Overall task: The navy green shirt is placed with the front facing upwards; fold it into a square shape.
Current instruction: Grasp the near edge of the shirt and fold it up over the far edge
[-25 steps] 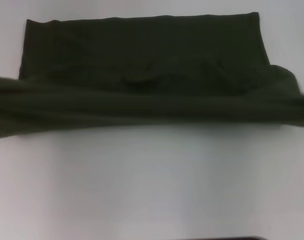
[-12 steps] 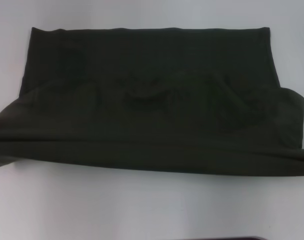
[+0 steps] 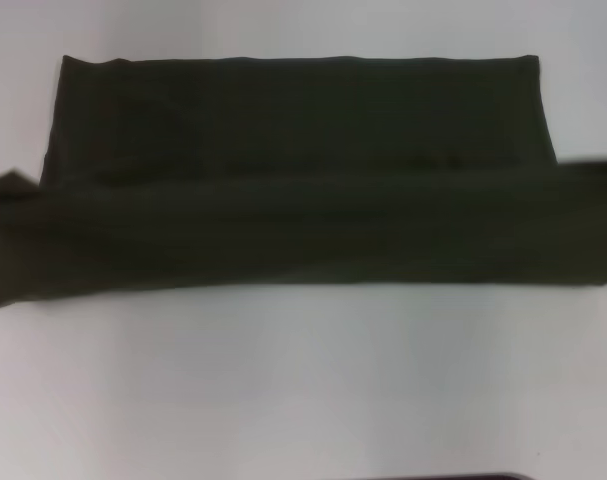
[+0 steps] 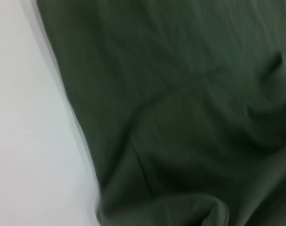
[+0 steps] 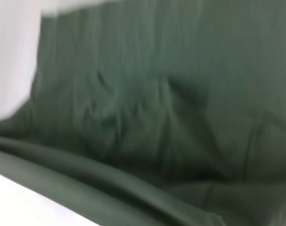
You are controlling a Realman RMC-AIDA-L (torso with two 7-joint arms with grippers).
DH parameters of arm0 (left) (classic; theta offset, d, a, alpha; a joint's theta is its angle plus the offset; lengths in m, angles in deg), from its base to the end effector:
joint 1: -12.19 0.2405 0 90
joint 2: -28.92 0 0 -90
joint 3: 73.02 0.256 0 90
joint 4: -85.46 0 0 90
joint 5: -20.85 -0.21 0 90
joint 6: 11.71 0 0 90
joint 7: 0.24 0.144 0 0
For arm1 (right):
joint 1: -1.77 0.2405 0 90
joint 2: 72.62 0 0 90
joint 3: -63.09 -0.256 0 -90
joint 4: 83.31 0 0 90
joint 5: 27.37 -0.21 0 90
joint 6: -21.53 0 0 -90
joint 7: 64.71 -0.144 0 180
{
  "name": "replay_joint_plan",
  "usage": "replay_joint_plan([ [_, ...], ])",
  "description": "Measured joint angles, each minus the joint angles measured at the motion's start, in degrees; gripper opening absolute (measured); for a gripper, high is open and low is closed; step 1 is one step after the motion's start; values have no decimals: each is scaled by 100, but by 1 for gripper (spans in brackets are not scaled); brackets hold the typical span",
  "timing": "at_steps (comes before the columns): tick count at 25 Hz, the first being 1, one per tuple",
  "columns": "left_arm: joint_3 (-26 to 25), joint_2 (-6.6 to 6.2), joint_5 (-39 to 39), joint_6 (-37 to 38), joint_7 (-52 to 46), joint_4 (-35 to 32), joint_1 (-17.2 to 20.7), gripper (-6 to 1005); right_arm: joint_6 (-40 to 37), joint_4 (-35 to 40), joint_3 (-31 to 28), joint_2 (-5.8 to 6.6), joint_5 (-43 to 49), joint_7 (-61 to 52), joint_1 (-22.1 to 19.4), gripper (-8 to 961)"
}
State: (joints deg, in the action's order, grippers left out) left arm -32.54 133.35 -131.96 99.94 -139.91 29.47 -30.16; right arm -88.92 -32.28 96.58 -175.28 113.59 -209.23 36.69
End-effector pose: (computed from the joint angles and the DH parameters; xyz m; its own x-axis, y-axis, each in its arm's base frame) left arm -0.2592 0.3549 0.1385 0.3706 0.9253 -0.0806 0.8781 -0.3773 -0.2943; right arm 0.2917 0.3293 0.1462 0.1829 -0.9736 -0.1370 -0.9814 -0.1726 -0.0835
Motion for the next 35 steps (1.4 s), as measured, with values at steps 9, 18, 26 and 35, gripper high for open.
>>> replay_joint_plan([
  [9, -35, 134, -8, -1582, -273, 685, -529, 40, 1177, -55, -124, -41, 0, -143, 338, 62],
  [18, 232, 534, -23, -2971, -503, 726, -655, 38, 2106, -151, -248, -122, -303, -214, 353, 62],
  [26, 666, 769, -121, -3900, -791, 726, -661, 37, 2681, -252, -191, -211, -510, -184, 418, 63],
  [35, 742, 959, -166, -4816, -753, 914, -662, 37, 3428, -496, -173, -370, -514, -106, 352, 59],
])
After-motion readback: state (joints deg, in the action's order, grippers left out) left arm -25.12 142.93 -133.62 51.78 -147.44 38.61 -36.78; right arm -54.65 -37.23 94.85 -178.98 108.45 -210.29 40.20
